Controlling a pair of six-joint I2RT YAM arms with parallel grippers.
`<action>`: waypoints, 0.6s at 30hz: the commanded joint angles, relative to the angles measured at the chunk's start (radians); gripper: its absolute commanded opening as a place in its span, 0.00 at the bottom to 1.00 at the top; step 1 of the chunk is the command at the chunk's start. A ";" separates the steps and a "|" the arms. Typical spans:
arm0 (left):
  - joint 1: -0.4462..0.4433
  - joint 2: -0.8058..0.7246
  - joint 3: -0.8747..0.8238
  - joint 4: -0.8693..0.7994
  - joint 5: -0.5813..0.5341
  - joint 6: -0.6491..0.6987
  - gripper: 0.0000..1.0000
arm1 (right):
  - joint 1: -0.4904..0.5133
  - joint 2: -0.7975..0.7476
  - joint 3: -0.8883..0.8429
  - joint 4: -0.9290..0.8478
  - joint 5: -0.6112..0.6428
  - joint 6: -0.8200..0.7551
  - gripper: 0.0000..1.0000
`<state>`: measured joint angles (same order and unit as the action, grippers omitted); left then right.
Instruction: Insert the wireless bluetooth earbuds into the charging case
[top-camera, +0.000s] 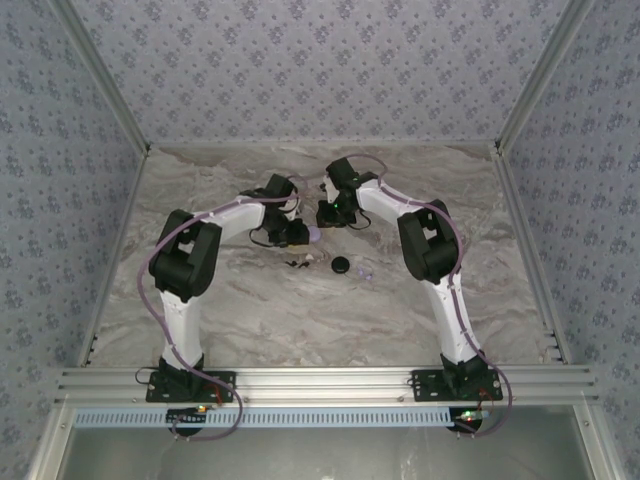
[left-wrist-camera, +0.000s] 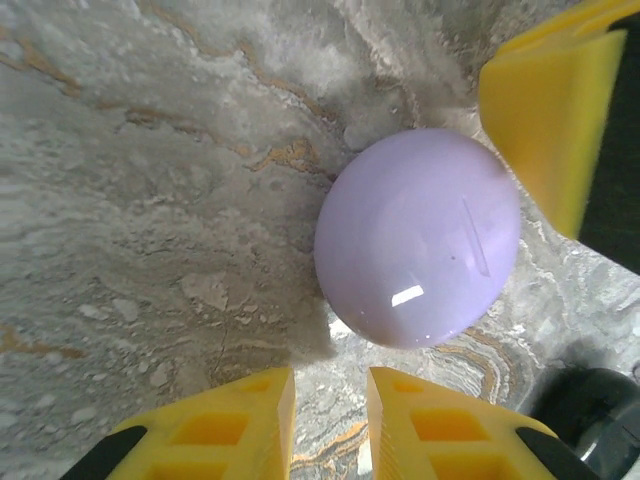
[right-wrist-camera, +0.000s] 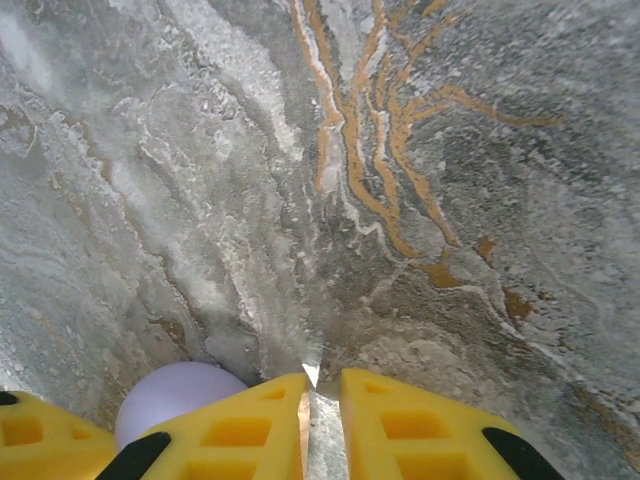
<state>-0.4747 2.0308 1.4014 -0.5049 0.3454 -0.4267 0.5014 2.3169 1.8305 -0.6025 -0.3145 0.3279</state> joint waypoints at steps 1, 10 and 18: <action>0.026 -0.065 0.026 -0.037 -0.017 0.026 0.25 | -0.017 -0.050 -0.026 -0.058 0.048 -0.010 0.18; 0.085 -0.014 0.104 -0.041 -0.007 0.036 0.25 | -0.014 -0.162 -0.184 -0.004 -0.037 -0.020 0.17; 0.091 0.090 0.174 -0.005 0.055 0.033 0.24 | 0.013 -0.162 -0.228 0.057 -0.106 0.010 0.15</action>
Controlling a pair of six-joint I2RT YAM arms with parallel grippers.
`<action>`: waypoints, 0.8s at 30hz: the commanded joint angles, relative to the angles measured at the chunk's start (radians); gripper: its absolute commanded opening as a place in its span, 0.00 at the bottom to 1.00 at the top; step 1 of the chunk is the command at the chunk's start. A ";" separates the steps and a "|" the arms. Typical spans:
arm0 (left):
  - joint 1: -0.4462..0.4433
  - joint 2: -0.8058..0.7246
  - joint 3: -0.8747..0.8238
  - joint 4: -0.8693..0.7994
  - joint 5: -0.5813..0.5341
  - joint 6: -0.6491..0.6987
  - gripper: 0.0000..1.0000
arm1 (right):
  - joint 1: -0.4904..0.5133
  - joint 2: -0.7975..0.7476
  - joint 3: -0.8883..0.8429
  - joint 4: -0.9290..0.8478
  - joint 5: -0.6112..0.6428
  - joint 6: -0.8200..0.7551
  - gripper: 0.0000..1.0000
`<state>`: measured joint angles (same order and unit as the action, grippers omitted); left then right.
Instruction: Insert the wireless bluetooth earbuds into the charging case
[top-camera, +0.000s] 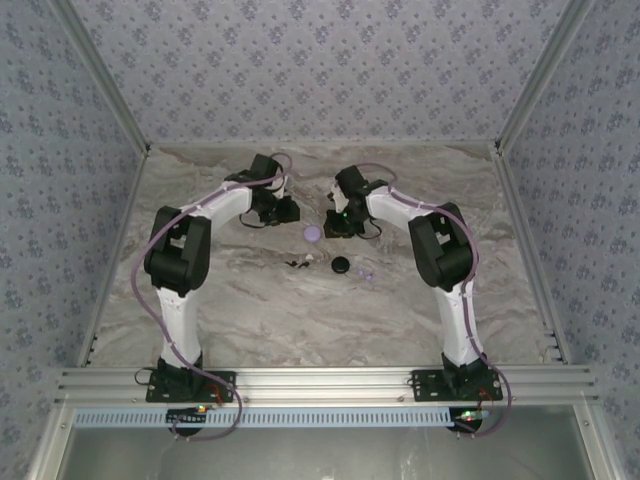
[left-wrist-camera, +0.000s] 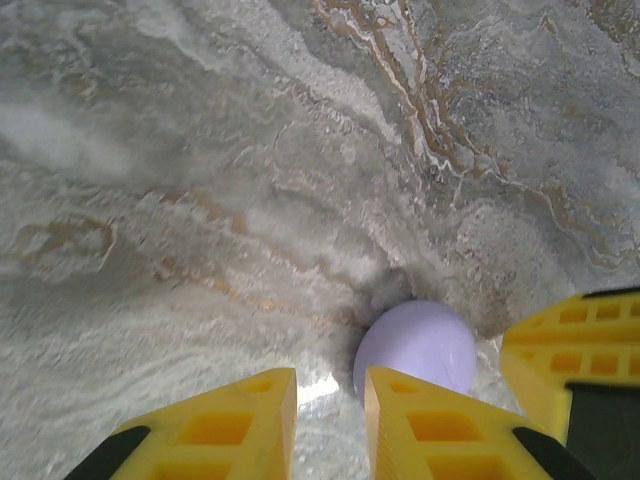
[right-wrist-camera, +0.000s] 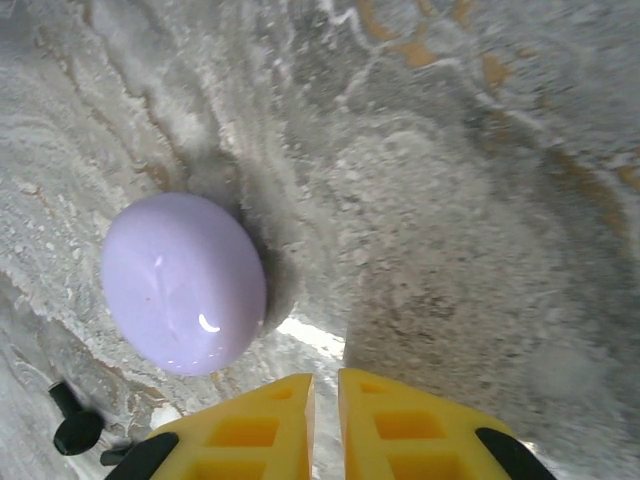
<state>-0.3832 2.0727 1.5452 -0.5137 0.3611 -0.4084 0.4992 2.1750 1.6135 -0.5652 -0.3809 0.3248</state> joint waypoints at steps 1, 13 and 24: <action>0.000 0.056 0.035 0.006 0.039 0.012 0.24 | 0.018 -0.018 -0.010 0.023 -0.039 0.018 0.15; -0.006 0.100 0.021 0.002 0.064 0.013 0.17 | 0.028 0.033 0.022 0.035 -0.017 0.066 0.14; -0.036 0.023 -0.096 0.011 0.055 0.003 0.16 | 0.024 0.089 0.115 -0.011 -0.003 0.050 0.14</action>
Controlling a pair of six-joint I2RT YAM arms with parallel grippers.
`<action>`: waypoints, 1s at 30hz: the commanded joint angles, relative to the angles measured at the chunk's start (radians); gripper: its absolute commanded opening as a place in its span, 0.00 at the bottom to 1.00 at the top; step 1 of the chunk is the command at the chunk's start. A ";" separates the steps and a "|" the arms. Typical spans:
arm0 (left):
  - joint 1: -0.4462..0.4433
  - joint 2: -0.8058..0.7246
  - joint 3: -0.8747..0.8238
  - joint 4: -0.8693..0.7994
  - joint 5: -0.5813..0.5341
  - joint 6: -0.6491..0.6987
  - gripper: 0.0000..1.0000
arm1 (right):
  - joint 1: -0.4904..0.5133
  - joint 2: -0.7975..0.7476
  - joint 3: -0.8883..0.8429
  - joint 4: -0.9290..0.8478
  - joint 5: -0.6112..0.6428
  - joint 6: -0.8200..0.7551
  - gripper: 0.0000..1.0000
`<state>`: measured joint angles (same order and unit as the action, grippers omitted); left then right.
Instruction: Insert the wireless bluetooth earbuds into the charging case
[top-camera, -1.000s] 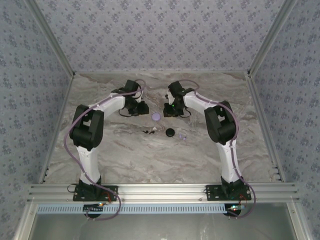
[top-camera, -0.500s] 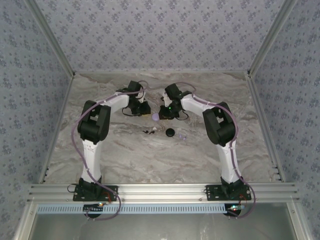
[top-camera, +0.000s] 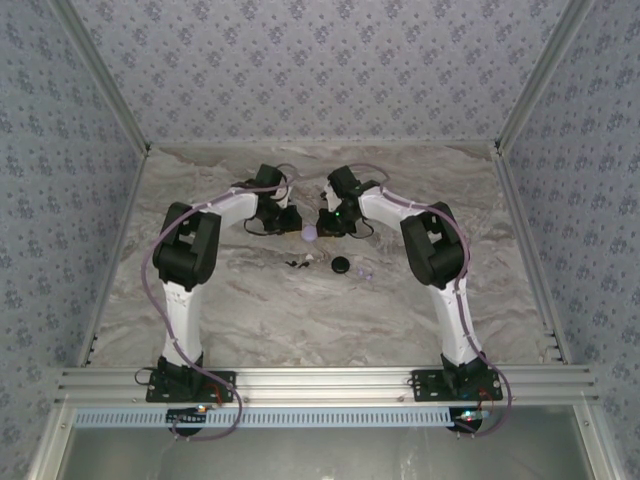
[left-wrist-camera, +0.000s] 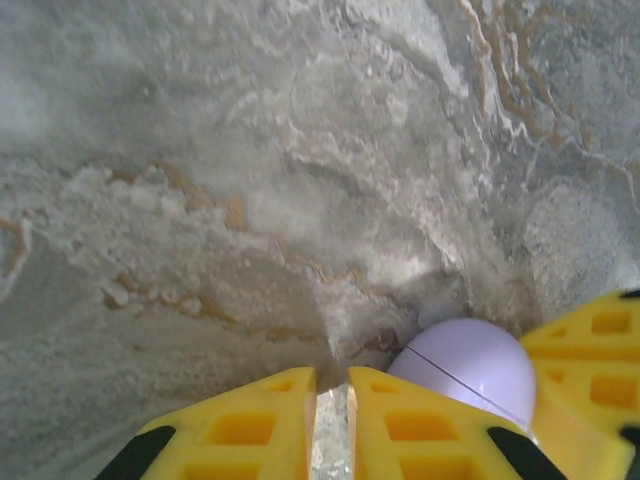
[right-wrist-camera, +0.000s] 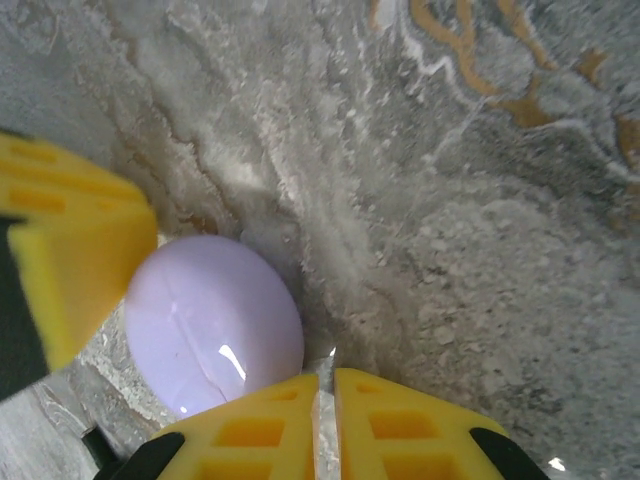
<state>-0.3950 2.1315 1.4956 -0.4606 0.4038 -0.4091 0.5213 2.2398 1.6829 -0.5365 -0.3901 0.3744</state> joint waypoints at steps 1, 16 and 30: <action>-0.025 -0.044 -0.058 -0.041 0.010 0.002 0.16 | 0.002 0.030 0.052 -0.044 0.010 0.000 0.14; -0.023 -0.138 -0.115 -0.049 -0.084 -0.029 0.18 | -0.039 -0.009 0.044 -0.074 0.043 -0.021 0.18; 0.018 -0.230 -0.267 0.222 0.080 -0.228 0.44 | -0.080 -0.102 -0.088 0.081 -0.175 0.034 0.31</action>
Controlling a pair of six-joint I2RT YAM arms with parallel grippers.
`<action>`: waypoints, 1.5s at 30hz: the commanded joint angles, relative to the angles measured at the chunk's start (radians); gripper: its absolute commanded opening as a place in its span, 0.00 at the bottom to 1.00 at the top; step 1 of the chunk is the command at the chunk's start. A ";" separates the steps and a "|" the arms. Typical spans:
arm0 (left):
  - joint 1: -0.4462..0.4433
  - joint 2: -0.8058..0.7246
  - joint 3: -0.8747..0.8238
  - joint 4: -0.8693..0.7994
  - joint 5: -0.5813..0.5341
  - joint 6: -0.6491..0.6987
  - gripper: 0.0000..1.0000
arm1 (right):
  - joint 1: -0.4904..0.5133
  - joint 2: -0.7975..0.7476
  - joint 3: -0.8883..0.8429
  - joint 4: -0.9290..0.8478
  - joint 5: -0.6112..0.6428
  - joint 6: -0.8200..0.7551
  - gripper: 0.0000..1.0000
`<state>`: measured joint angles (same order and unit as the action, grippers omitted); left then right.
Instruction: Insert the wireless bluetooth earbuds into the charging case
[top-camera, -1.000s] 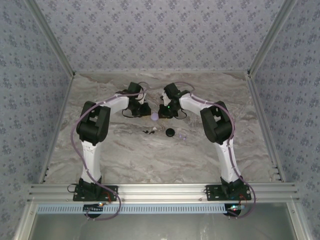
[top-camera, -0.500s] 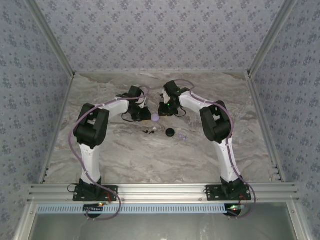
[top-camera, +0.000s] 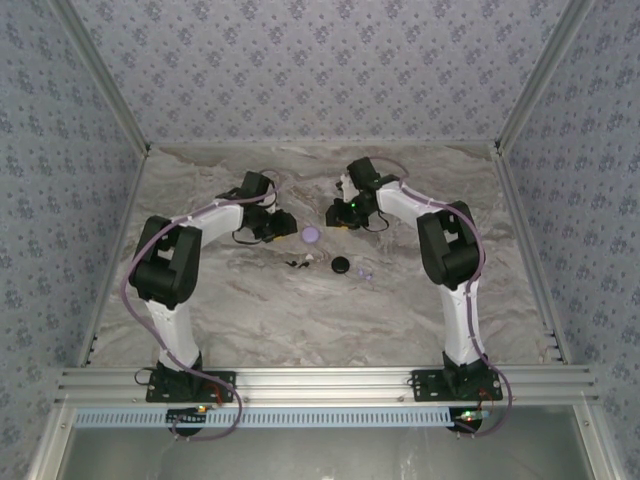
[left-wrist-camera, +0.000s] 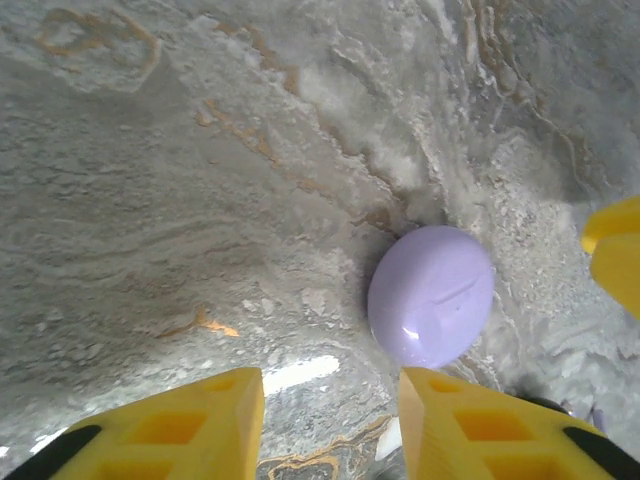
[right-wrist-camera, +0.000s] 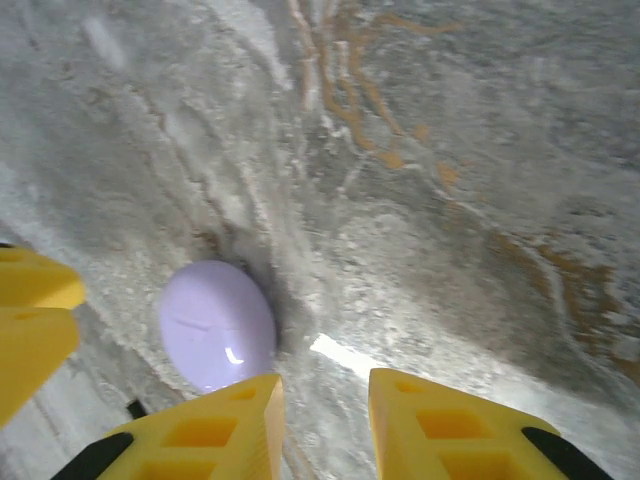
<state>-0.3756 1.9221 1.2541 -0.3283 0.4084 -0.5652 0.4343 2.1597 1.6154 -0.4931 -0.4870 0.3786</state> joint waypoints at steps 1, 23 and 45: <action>-0.003 -0.019 -0.033 0.109 0.088 -0.085 0.45 | 0.008 -0.018 -0.019 0.041 -0.088 0.033 0.31; -0.034 0.052 -0.059 0.187 0.115 -0.143 0.44 | 0.032 0.094 0.055 0.028 -0.131 0.043 0.30; -0.043 0.110 -0.067 0.283 0.158 -0.198 0.42 | 0.039 0.114 0.031 0.048 -0.132 0.065 0.27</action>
<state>-0.4080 2.0033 1.1957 -0.0765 0.5449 -0.7464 0.4656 2.2467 1.6409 -0.4374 -0.6033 0.4305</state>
